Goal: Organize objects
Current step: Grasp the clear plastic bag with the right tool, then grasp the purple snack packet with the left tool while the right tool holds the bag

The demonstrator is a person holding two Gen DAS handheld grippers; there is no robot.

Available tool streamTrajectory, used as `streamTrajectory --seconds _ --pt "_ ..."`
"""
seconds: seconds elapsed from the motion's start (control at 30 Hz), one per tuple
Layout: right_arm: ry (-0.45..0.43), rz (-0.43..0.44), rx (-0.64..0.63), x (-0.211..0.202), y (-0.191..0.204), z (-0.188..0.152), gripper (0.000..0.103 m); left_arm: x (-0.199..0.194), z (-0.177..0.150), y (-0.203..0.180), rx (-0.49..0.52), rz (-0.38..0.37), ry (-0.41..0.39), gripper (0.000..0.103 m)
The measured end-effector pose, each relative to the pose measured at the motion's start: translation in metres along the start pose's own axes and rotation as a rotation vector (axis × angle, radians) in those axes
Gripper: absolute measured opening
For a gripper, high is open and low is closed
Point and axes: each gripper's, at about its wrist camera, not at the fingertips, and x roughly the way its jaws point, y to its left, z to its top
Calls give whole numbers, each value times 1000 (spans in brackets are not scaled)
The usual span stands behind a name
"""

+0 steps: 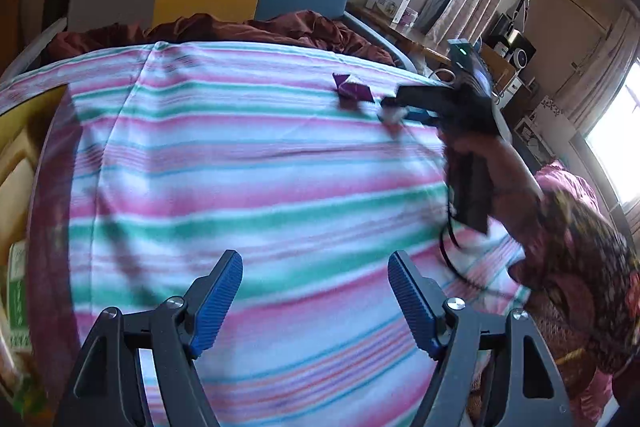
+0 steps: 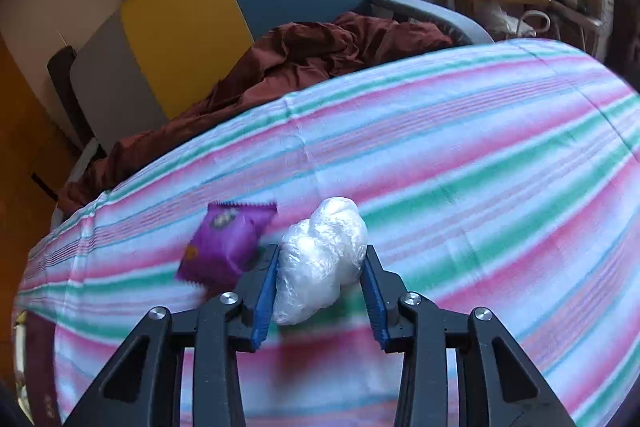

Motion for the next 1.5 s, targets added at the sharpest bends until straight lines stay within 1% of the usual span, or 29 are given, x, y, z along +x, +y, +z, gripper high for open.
streamTrajectory --seconds 0.13,0.2,0.27,0.33,0.4,0.5,0.57,0.6,0.67,0.7,0.77,0.83,0.9,0.97,1.03,1.07,1.13,1.23,1.3,1.37,1.43,1.5 --pt "41 -5 -30 -16 -15 -10 40 18 21 -13 13 1 -4 77" --pt "73 14 -23 -23 -26 -16 40 30 34 -19 20 -7 -6 77" --pt "90 30 -22 -28 -34 -20 40 44 49 -25 23 1 0 77" --pt "88 40 -27 -33 -38 -25 40 59 68 -32 29 -11 -1 77" --pt "84 40 -24 -35 -40 -28 40 74 85 -40 44 2 -3 77" --pt "128 -6 -59 -32 -31 -23 40 104 115 -51 65 12 6 77" --pt "135 -51 -89 -33 -28 -23 40 123 133 -58 87 11 16 77" --pt "139 -70 -93 -34 -28 -23 40 134 141 -61 92 26 25 77" --pt "143 -91 -92 -34 -31 -22 40 154 157 -64 86 32 48 77" --pt "146 -88 -87 -34 -33 -21 40 164 166 -64 70 49 59 77" --pt "150 -70 -68 -34 -38 -18 40 177 177 -67 66 51 65 77" --pt "159 -60 -52 -32 -40 -16 40 193 186 -71 84 93 75 77" --pt "161 -56 -47 -33 -41 -16 40 204 189 -76 118 112 76 77" --pt "164 -51 -51 -32 -41 -17 40 211 188 -78 154 158 62 76" --pt "166 -44 -41 -32 -42 -16 40 216 187 -74 153 156 58 75" --pt "166 -42 -40 -33 -42 -17 40 218 186 -72 151 157 58 72" --pt "165 -43 -39 -33 -42 -17 40 219 183 -67 158 151 42 54" --pt "162 -47 -42 -31 -41 -17 41 215 173 -67 207 146 4 53" --pt "161 -48 -45 -32 -40 -18 41 209 172 -65 200 131 -18 53" --pt "158 -51 -51 -31 -40 -18 41 205 170 -61 186 138 -34 53" --pt "155 -57 -59 -30 -39 -18 41 200 165 -57 175 128 -41 53" --pt "151 -60 -63 -30 -38 -18 41 193 160 -54 166 142 -52 53"
